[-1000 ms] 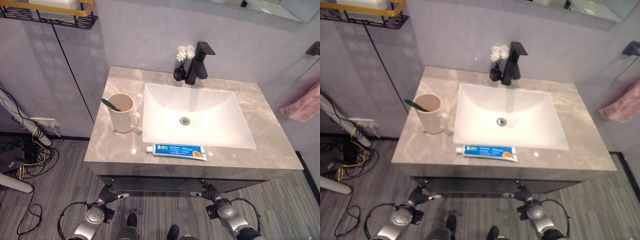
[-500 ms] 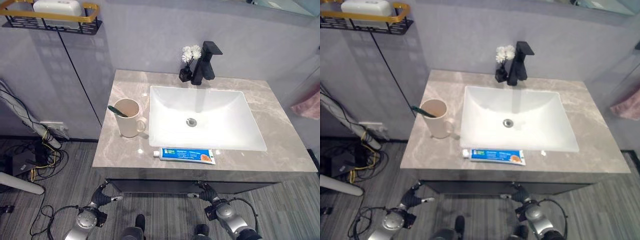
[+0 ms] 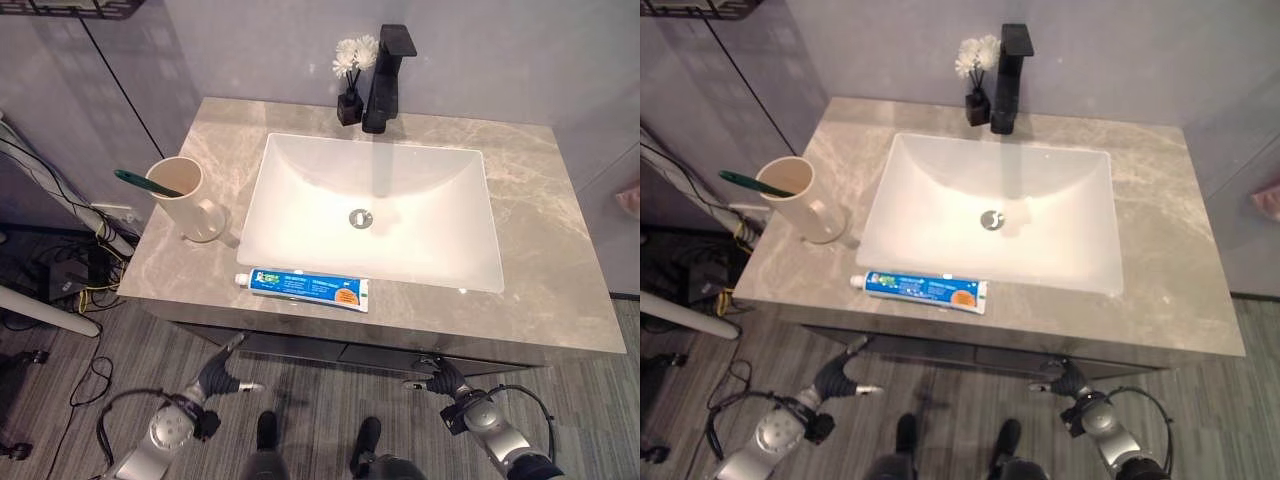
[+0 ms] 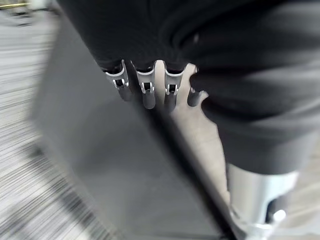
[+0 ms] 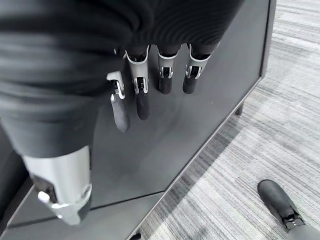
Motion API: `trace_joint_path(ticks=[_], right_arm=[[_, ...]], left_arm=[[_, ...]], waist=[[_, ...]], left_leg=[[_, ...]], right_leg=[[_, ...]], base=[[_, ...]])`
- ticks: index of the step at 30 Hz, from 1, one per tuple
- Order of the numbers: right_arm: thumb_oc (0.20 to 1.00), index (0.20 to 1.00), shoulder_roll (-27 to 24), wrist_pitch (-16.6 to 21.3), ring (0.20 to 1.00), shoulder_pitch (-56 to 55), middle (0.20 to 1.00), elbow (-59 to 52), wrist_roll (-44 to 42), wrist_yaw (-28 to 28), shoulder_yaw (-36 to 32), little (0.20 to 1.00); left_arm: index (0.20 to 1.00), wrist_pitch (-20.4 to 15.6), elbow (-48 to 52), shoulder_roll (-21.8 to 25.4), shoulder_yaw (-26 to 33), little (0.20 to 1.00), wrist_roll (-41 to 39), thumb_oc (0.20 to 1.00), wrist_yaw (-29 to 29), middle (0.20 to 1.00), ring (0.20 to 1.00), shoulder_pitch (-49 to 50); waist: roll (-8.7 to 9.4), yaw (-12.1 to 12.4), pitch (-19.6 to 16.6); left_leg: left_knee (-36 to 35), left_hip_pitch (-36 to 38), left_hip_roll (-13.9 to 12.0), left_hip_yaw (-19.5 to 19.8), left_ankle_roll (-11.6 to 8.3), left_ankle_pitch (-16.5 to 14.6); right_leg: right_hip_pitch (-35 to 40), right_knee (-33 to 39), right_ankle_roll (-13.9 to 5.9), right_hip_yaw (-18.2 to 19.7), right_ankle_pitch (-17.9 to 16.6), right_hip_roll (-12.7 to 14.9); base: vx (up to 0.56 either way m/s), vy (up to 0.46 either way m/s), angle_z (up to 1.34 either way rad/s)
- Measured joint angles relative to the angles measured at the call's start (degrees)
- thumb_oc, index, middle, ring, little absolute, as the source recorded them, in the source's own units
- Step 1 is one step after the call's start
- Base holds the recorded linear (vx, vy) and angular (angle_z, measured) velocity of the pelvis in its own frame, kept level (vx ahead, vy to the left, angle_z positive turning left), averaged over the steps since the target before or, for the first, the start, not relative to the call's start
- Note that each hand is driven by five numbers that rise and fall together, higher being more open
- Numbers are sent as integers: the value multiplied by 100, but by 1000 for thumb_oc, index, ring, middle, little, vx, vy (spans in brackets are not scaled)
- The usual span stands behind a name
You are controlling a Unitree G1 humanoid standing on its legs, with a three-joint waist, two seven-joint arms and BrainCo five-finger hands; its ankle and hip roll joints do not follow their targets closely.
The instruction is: Put brush and paste in cup on sink, flatten towel.
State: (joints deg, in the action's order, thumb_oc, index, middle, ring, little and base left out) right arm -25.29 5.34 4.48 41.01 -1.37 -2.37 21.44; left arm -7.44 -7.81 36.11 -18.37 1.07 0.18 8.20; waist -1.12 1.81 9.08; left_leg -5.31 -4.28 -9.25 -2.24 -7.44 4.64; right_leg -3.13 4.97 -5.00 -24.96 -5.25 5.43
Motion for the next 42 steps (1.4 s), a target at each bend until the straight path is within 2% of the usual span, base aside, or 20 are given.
trace_joint_path(ticks=[1, 2, 4, 6, 9, 10, 13, 15, 17, 22, 26, 29, 38, 42], right_arm=[[1000, 1000, 57, 2, 1000, -20, 1000, 25, 4, 6, -5, 1000], [1000, 1000, 107, 15, 1000, -21, 1000, 28, 4, 7, -3, 1000], [1000, 1000, 105, 69, 1000, -59, 1000, 118, 51, 56, 3, 1000], [1000, 1000, 137, 80, 1000, -159, 1000, 300, 159, 132, 13, 1000], [1000, 1000, 308, 100, 1000, -236, 1000, 1064, 292, 169, 17, 1000], [1000, 1000, 557, -3, 1000, -201, 1000, 1881, 398, 158, -35, 1000], [1000, 1000, 894, -35, 1000, -116, 1000, 2950, 396, 131, -349, 1000], [1000, 1000, 863, -90, 1000, -250, 1000, 2986, 433, 140, -311, 1000], [1000, 1000, 818, -114, 1000, -261, 1000, 2983, 450, 133, -329, 1000], [1000, 1000, 698, -149, 1000, -334, 1000, 2960, 571, 131, -331, 1000], [1000, 1000, 641, -160, 1000, -462, 1000, 2845, 660, 134, -347, 1000], [1000, 1000, 615, -159, 1000, -567, 1000, 2672, 659, 142, -345, 1000], [1000, 1000, 433, -156, 1000, -557, 1000, 1987, 642, 184, -344, 1000], [1000, 1000, 345, -160, 1000, -636, 1000, 1604, 645, 247, -338, 1000]], left_arm=[[1000, 87, 426, 227, 27, 1000, -45, 1000, -134, 1000, 1000, 179], [1000, 98, 1102, 660, 18, 1000, -69, 1000, -272, 1000, 1000, 477], [1000, -22, 1856, 1093, 114, 1000, -130, 1000, -519, 1000, 1000, 649], [1000, -15, 2243, 1100, 290, 1000, -373, 1000, -676, 1000, 1000, 674], [1000, 17, 2709, 1133, 444, 1000, -795, 1000, -893, 1000, 1000, 568], [1000, -14, 3166, 1306, 543, 1000, -1160, 1000, -1062, 1000, 1000, 398], [1000, 88, 3326, 1307, 543, 1000, -1541, 1000, -1208, 1000, 1000, -43], [1000, 42, 3434, 1305, 525, 1000, -1892, 1000, -1246, 1000, 1000, -297], [1000, 45, 3471, 1317, 486, 1000, -1924, 1000, -1268, 1000, 1000, -422], [1000, -5, 3634, 1334, 591, 1000, -2037, 1000, -1238, 1000, 1000, -575], [1000, -71, 3508, 1826, 1459, 1000, -1575, 1000, -971, 1000, 1000, -542], [1000, -232, 3245, 1977, 1842, 1000, -1282, 1000, -777, 1000, 1000, -219], [1000, -222, 1958, 2127, 1796, 1000, -673, 1000, -723, 1000, 1000, 435], [1000, -197, 1510, 1798, 1513, 1000, -682, 1000, -612, 1000, 1000, 431]], waist=[[29, -34, -12], [45, -35, -22], [-50, -48, -82], [-116, -107, -200], [-54, -133, -264], [34, -112, -375], [72, -110, -445], [61, -123, -487], [67, -217, -503], [36, -220, -538], [3, -145, -588], [-31, -120, -635], [-21, -80, -633], [-45, -111, -575]], left_leg=[[0, 74, 53, -92, 27, -29], [-1, 191, 80, -207, 56, -74], [-2, 412, 151, -435, 100, -177], [-3, 457, 244, -523, 149, -212], [-1, 529, 300, -635, 164, -219], [0, 556, 299, -660, 165, -219], [-3, 683, 292, -686, 162, -227], [-9, 720, 300, -688, 171, -237], [-26, 732, 300, -694, 176, -268], [-27, 733, 294, -694, 177, -267], [-26, 734, 278, -673, 170, -236], [-26, 734, 286, -669, 167, -240], [-28, 598, 281, -776, 151, -248], [-3, 379, 297, -806, 156, -216]], right_leg=[[18, -8, -15, 96, -13, 26], [34, -8, -42, 233, -33, 53], [138, -7, -119, 454, -74, 152], [143, -7, -183, 548, -115, 238], [139, -7, -186, 669, -185, 296], [142, -2, -187, 711, -197, 290], [248, -4, -195, 740, -191, 280], [286, 40, -239, 748, -152, 296], [285, 40, -243, 766, -164, 295], [286, 41, -235, 771, -182, 288], [304, 41, -221, 752, -179, 270], [306, 41, -213, 748, -180, 275], [99, 42, -206, 854, -205, 269], [-151, 41, -175, 890, -271, 273]], base=[[62, 210, -31], [12, 106, -52], [1, 77, -54], [2, 41, -27], [-11, 37, -17], [-22, 9, -15], [-5, 1, -6], [0, 0, 0], [0, 0, 0], [0, 0, 0], [25, -4, 1], [5, -1, 1], [0, 9, -6], [-13, 12, -3]])
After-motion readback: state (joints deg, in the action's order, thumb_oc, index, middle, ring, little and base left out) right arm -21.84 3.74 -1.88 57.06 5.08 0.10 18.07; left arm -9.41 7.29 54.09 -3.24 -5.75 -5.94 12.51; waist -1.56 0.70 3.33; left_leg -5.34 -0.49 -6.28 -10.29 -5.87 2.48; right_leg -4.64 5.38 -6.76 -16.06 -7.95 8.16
